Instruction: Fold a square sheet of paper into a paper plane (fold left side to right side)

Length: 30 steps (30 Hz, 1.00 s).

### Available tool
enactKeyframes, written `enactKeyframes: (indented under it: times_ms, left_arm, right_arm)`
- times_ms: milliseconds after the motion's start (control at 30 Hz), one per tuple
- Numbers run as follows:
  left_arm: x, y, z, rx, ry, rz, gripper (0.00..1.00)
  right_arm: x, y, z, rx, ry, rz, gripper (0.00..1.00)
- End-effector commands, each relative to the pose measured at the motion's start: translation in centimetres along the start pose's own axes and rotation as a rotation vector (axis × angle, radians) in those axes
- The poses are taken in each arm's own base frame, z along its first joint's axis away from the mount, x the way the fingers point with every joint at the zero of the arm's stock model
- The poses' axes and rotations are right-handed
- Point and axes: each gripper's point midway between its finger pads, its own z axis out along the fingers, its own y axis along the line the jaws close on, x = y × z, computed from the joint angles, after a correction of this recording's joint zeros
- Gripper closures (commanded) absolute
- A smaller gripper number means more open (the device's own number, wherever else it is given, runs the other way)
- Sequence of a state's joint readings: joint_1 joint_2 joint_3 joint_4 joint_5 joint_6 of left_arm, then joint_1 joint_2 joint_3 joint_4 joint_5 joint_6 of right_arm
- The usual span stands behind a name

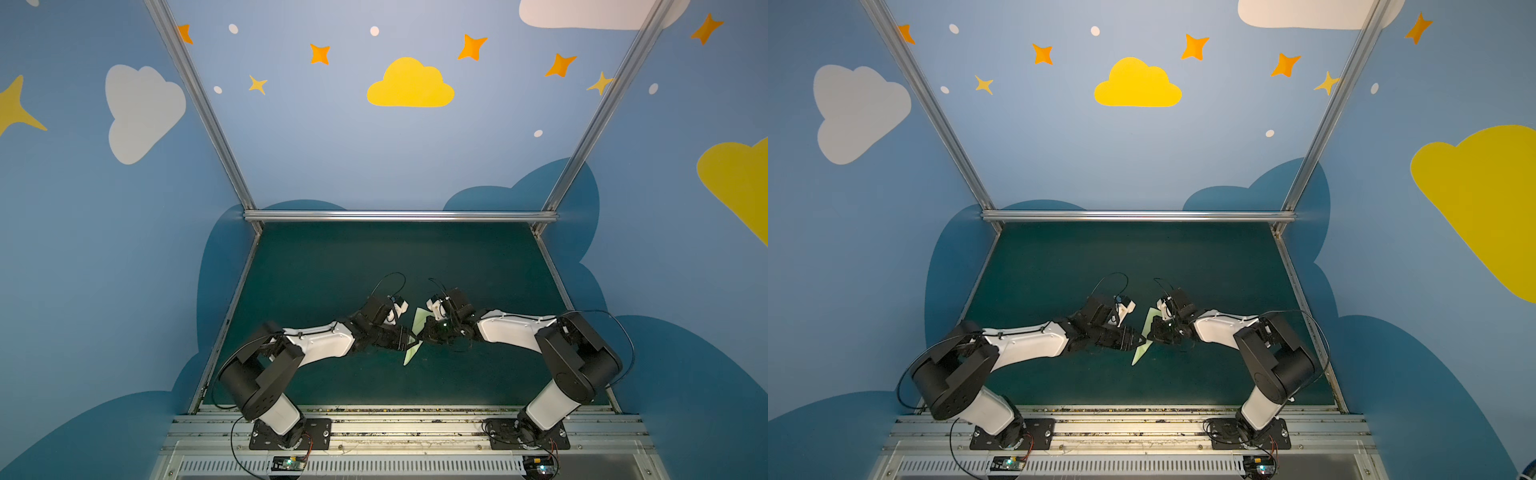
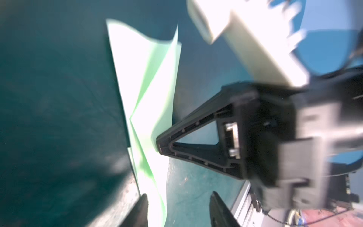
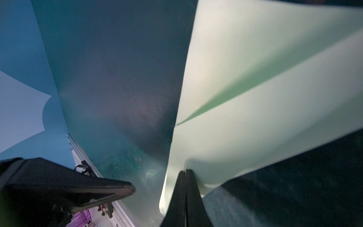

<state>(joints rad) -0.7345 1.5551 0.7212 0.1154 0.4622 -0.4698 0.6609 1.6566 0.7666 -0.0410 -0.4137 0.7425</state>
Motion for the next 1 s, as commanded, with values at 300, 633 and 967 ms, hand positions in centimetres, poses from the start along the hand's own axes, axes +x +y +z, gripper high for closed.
enactKeyframes:
  times_ms: [300,633,967]
  left_arm:
    - [2.6,2.2,0.5,-0.300,0.110,0.211,0.30]
    - [3.4,2.8,2.3,-0.377,0.154,0.296,0.29]
    - [4.3,3.1,3.3,-0.396,0.190,0.333,0.41]
  right_arm:
    - [-0.3,-0.2,-0.2,0.009,-0.023,-0.007,1.00]
    - [-0.3,0.0,-0.4,0.003,-0.028,-0.008,1.00]
    - [-0.3,-0.1,-0.5,0.004,-0.032,-0.004,1.00]
